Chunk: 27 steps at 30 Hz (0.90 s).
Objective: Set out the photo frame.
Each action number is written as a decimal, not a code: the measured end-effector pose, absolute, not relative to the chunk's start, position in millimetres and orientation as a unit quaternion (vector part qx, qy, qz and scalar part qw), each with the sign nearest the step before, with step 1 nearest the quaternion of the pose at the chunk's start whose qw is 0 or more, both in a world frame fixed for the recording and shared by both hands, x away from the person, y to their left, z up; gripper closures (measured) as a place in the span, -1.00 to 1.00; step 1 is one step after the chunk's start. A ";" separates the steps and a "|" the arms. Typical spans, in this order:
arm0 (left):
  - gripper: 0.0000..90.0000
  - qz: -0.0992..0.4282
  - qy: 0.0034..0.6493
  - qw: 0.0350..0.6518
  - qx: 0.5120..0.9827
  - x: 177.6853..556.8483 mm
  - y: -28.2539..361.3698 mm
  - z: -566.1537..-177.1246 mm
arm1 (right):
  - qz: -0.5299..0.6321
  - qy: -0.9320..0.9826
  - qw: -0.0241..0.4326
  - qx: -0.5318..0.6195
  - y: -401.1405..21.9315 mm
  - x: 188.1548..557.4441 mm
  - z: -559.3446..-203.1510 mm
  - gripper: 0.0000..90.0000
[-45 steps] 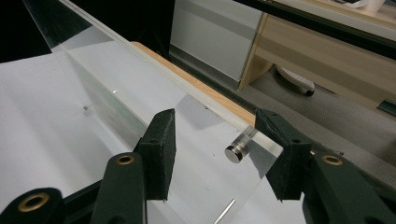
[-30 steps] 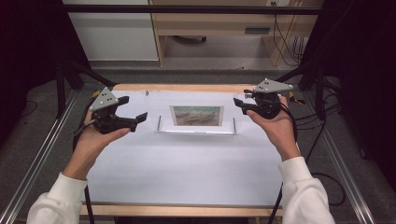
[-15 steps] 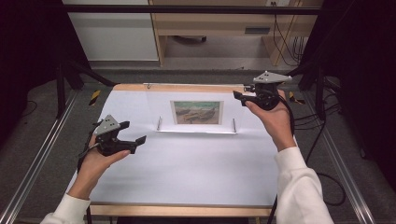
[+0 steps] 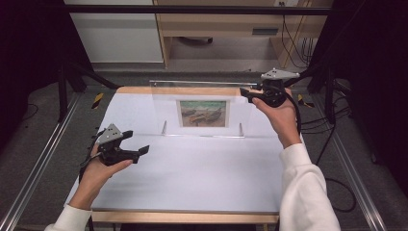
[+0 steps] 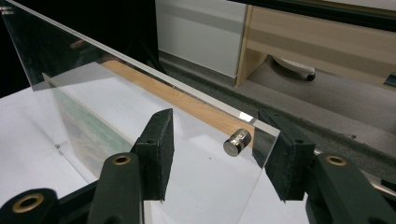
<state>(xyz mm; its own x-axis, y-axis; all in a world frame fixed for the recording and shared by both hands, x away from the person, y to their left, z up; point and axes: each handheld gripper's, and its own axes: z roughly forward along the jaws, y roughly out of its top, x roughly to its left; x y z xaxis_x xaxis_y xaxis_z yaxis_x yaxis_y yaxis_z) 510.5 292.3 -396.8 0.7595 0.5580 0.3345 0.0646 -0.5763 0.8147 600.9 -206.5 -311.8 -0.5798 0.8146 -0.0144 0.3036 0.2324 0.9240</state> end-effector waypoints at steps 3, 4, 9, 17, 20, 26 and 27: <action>-0.77 0.291 0.189 0.422 0.837 510.6 293.8 -398.2 | 0.493 0.739 0.257 0.380 -206.9 605.2 -312.3 0.07; -0.77 0.291 0.190 0.422 0.838 510.8 294.3 -398.5 | 0.494 0.738 0.255 0.382 -207.1 606.1 -312.5 0.07; -0.77 0.288 0.196 0.426 0.835 511.1 293.7 -401.5 | 0.496 0.737 0.254 0.383 -206.8 609.3 -313.2 0.05; -0.77 0.286 0.190 0.426 0.837 511.7 291.8 -403.8 | 0.492 0.739 0.251 0.385 -204.9 611.6 -312.0 -0.02; -0.77 0.286 0.190 0.426 0.837 511.3 292.6 -404.0 | 0.490 0.740 0.251 0.386 -203.8 612.2 -312.0 -0.08; -0.78 0.298 0.196 0.418 0.836 508.7 292.6 -403.5 | 0.475 0.737 0.270 0.398 -203.7 609.1 -313.5 -0.51; -0.79 0.300 0.197 0.416 0.836 508.2 292.1 -403.6 | 0.470 0.737 0.278 0.399 -204.0 606.1 -314.3 -0.57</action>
<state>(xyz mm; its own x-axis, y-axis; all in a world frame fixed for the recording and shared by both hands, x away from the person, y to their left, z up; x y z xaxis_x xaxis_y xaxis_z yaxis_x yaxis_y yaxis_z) 508.2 292.1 -403.6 0.7422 0.5792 0.3372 0.0804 -0.5764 0.8132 606.1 -204.0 -314.3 -0.5274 0.8489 -0.0353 0.3258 0.2404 0.9144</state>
